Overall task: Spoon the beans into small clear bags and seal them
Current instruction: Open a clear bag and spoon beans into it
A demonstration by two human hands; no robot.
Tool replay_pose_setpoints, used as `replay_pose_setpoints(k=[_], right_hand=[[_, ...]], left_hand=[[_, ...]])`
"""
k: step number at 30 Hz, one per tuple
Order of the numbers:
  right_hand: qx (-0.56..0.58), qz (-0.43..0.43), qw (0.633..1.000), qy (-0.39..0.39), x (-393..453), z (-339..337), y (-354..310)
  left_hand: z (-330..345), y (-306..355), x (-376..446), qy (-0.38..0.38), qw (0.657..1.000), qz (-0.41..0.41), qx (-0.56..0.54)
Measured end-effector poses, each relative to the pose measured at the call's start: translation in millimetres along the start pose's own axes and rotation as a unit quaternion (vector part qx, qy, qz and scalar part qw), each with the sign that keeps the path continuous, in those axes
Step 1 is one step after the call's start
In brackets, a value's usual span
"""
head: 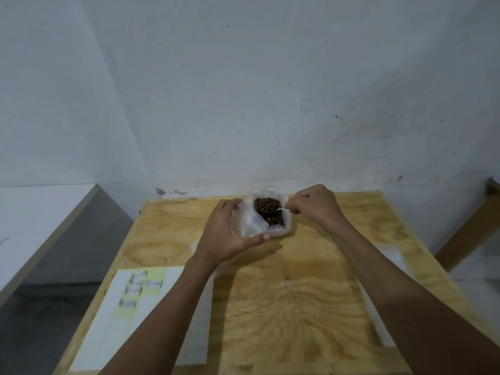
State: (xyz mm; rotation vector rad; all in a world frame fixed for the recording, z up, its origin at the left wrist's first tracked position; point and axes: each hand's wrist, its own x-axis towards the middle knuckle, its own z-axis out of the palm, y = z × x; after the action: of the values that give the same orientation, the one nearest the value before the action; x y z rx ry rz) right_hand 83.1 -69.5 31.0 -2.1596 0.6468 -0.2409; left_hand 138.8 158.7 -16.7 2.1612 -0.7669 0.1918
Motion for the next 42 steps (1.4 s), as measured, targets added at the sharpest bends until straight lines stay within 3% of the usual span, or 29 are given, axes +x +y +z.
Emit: replay_pose_setpoints(k=[8, 13, 16, 21, 26, 30, 36, 42], right_hand=[[-0.001, -0.015, 1.0, -0.02, -4.5, -16.5, -21.5], [-0.098, -0.091, 0.989, -0.057, -22.7, -16.9, -38.3], [-0.156, -0.139, 0.978, -0.011, -30.0, -18.1, -45.5], [-0.206, -0.104, 0.969, 0.084, -23.7, -18.7, -33.8], [-0.246, -0.093, 0.957, 0.12, -24.0, -5.8, -16.3], [-0.26, -0.096, 0.956, 0.094, -24.0, 3.2, -13.5], [-0.151, -0.022, 0.988, 0.025, -21.3, 20.6, -10.7], [-0.038, 0.021, 0.999, 0.02, -11.0, 18.6, 1.9]], left_hand=[[1.3, 1.6, 5.6, -0.004, 0.999, -0.021, 0.038], [3.6, 7.0, 11.4, 0.005, 0.999, -0.022, 0.041], [4.4, 6.3, 10.4, 0.005, 0.999, -0.023, 0.042], [2.5, 7.6, 3.9, 0.017, 0.999, -0.025, 0.016], [5.4, 8.6, 3.2, 0.018, 1.0, -0.024, 0.007], [9.5, 9.2, 5.3, 0.012, 1.0, -0.018, -0.004], [15.1, 15.0, 6.7, -0.007, 0.999, -0.012, -0.035], [9.4, 10.5, 9.5, -0.017, 1.0, -0.002, -0.025]])
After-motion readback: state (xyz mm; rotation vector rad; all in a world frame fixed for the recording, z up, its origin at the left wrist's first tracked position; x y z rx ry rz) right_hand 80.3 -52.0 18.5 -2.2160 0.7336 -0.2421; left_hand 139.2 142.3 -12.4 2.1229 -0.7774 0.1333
